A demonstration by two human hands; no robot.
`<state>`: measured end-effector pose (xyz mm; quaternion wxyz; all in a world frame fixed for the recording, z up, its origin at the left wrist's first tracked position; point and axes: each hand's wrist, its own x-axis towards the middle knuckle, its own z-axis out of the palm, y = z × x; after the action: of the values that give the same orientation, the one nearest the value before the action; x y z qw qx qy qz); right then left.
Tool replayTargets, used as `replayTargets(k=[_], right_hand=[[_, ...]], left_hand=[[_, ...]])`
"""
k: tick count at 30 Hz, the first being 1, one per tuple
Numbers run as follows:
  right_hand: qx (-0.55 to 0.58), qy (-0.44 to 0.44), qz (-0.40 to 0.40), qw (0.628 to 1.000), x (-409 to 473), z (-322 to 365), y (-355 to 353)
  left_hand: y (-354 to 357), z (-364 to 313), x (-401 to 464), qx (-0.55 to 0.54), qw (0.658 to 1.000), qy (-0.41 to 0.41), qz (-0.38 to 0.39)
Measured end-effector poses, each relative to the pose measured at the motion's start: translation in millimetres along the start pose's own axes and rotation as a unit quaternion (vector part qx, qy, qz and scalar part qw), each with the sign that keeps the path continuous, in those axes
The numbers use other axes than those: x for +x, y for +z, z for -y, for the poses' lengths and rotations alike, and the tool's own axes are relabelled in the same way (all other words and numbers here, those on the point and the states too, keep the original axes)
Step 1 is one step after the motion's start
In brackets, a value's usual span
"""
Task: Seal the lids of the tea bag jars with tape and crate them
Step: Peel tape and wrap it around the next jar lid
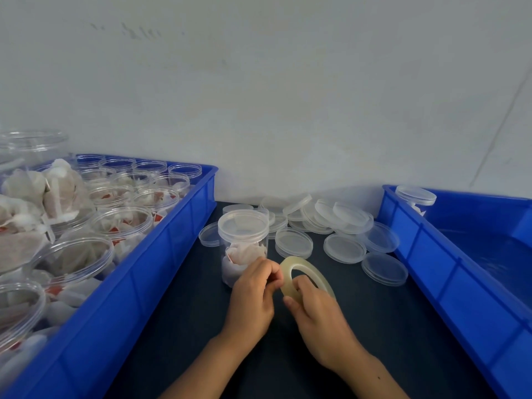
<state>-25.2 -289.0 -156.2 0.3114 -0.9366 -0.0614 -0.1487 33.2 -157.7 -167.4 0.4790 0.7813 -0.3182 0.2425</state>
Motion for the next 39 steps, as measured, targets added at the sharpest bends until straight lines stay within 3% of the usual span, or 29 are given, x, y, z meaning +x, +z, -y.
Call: replayTargets(k=[3, 6, 10, 14, 18, 22, 29, 34, 36, 39], right_hand=[[0.04, 0.019, -0.008, 0.999, 0.5, 0.5, -3.3], [0.131, 0.034, 0.005, 0.991, -0.8, 5.4, -6.3], [0.31, 0.048, 0.015, 0.949, -0.8, 16.1, -10.7], [0.395, 0.087, 0.006, 0.915, 3.2, 21.3, -14.9], [0.416, 0.107, 0.006, 0.903, 3.7, 26.8, -20.5], [0.416, 0.202, 0.025, 0.886, 11.6, 27.4, -18.6], [0.432, 0.224, 0.025, 0.873, 15.9, 26.5, -23.8], [0.467, 0.185, 0.025, 0.865, 12.4, 23.7, -18.4], [0.471, 0.216, 0.028, 0.855, 17.1, 25.5, -19.5], [0.432, 0.208, 0.038, 0.877, 16.1, 26.7, -22.5]], left_hand=[[5.4, -4.4, -5.1, -0.03, 0.999, -0.028, 0.011], [8.7, -8.7, -5.9, -0.096, 0.992, -0.081, -0.03], [3.2, -8.8, -2.8, -0.215, 0.967, -0.135, -0.023], [4.7, -15.9, -3.0, -0.259, 0.958, -0.126, 0.008], [3.6, -22.8, -1.5, -0.357, 0.919, -0.167, 0.018], [1.3, -30.2, 0.5, -0.443, 0.871, -0.209, 0.051], [4.1, -33.6, -1.4, -0.439, 0.872, -0.212, 0.049], [2.4, -36.4, -1.0, -0.447, 0.866, -0.219, 0.046], [2.0, -37.9, -0.9, -0.455, 0.861, -0.224, 0.047], [2.9, -38.3, -1.8, -0.459, 0.857, -0.23, 0.044]])
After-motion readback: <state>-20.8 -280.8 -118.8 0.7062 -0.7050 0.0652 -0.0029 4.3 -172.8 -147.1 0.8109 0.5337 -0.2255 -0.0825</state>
